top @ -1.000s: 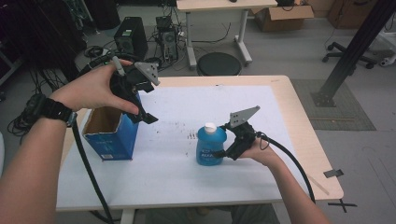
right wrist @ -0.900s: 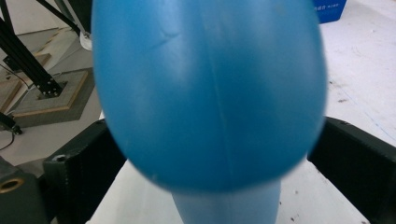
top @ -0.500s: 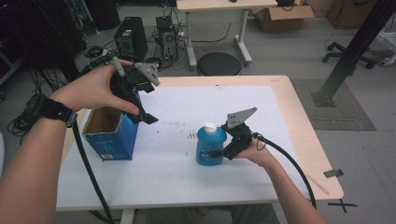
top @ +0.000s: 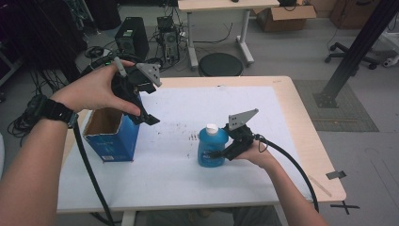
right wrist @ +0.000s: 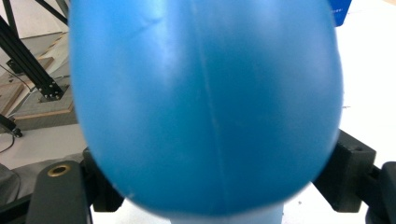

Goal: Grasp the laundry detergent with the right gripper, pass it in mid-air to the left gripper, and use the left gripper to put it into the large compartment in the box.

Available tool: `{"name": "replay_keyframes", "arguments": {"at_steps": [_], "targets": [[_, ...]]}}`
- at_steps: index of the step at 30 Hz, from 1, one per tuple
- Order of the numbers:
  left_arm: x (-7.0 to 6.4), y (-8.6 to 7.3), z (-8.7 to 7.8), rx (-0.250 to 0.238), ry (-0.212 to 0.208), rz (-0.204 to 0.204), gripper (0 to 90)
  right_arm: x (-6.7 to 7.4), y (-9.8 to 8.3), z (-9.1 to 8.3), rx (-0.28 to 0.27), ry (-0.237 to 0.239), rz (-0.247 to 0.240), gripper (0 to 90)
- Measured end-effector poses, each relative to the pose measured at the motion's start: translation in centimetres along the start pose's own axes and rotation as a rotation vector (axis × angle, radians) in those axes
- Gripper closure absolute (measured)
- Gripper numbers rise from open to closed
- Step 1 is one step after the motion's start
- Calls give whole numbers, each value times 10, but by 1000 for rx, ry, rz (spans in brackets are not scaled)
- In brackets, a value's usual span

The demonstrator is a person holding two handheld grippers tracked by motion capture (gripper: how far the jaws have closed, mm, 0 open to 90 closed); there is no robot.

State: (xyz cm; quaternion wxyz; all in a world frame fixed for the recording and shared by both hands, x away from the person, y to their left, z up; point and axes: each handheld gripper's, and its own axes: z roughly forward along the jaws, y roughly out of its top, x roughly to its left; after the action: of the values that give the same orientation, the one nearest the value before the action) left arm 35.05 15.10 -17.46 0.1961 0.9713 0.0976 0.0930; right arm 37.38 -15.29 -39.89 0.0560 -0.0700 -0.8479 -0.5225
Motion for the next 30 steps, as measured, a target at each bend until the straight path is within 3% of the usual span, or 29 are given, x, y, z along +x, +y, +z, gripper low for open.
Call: {"name": "replay_keyframes", "arguments": {"at_steps": [30], "targets": [[0, 2, 1, 3, 0, 0, 39, 1, -4, 0, -4, 11, -23, 353]]}}
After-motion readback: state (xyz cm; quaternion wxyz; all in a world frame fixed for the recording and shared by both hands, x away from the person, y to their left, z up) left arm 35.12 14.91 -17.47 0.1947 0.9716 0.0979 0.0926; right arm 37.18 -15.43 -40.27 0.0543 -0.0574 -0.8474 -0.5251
